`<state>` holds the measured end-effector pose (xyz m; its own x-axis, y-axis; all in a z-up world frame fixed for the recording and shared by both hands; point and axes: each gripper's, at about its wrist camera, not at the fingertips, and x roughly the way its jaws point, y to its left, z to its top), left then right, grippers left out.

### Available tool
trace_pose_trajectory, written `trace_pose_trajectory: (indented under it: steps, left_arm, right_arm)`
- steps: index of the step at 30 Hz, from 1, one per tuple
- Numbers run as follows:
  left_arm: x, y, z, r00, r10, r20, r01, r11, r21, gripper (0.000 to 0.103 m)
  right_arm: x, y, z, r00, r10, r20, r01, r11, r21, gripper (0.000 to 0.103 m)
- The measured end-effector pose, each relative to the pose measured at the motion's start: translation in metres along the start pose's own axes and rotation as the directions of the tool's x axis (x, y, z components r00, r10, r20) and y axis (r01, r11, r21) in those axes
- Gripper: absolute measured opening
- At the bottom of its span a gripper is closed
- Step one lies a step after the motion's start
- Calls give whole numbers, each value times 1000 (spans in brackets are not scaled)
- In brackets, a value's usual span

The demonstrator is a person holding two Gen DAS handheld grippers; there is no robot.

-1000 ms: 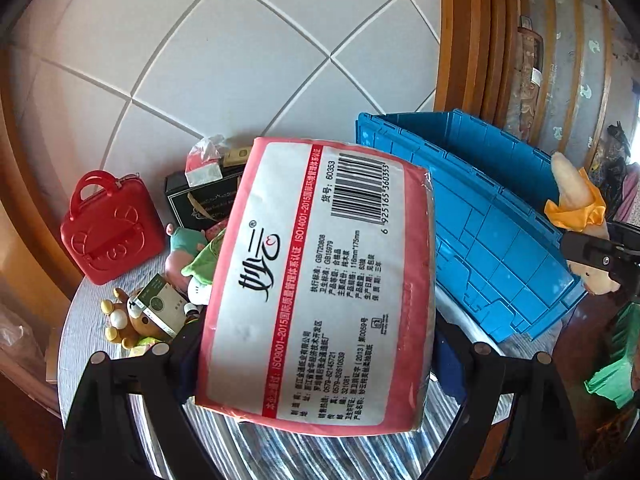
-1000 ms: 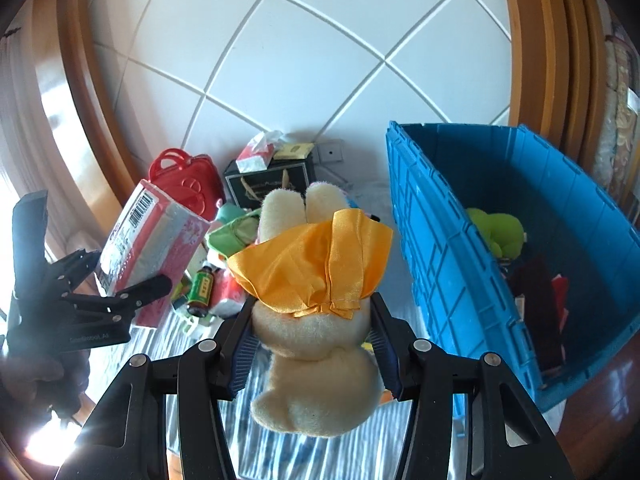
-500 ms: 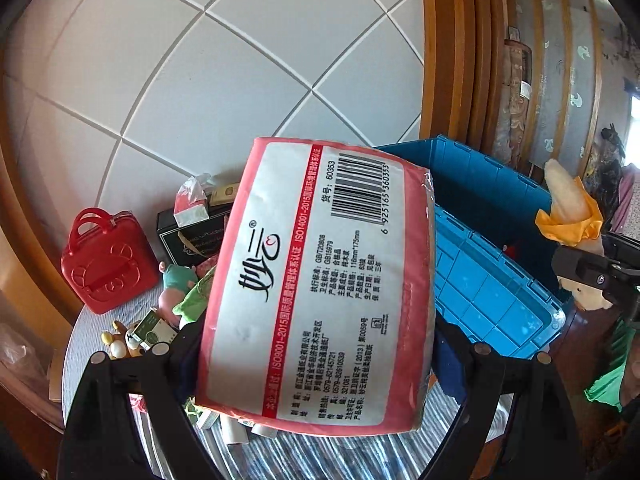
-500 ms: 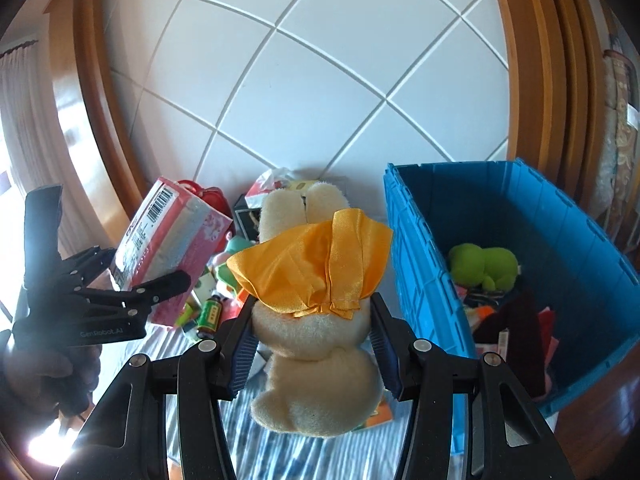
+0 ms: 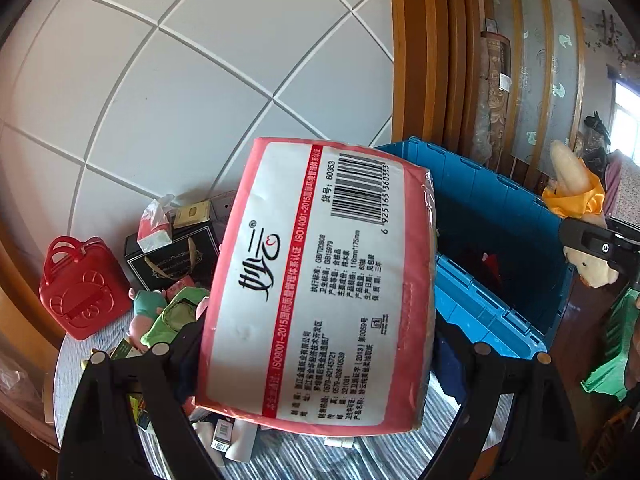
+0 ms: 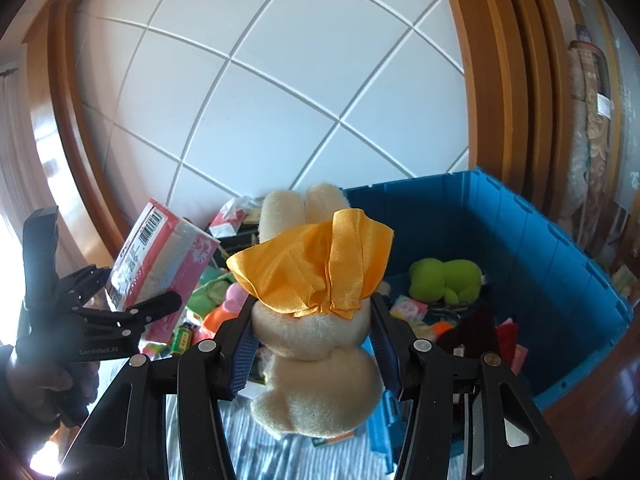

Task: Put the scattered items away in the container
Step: 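Carry the tissue pack with left tool while right tool carries the bunny over the blue crate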

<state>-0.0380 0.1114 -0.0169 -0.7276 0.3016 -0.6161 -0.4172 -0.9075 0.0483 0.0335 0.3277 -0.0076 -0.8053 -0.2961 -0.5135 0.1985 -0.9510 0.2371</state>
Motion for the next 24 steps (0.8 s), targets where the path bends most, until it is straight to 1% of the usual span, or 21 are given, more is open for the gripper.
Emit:
trace_pose_trajectory:
  steps: [8,15,24]
  left_arm:
    - [30,-30,21,999,-50,3,50,998,43,91]
    - [52,-64,48,996,-94,8,93,992,90,91]
    - [88,-112,79,987,-160,-2,158,975,153,91]
  right_arm:
    - [-1,-42,7,998,-55,7,55,998,42,51]
    - [-2,-74,13,995,-94,13,93,993,76,51]
    - [3,-124,16,987,-164,3,161,976,144,51]
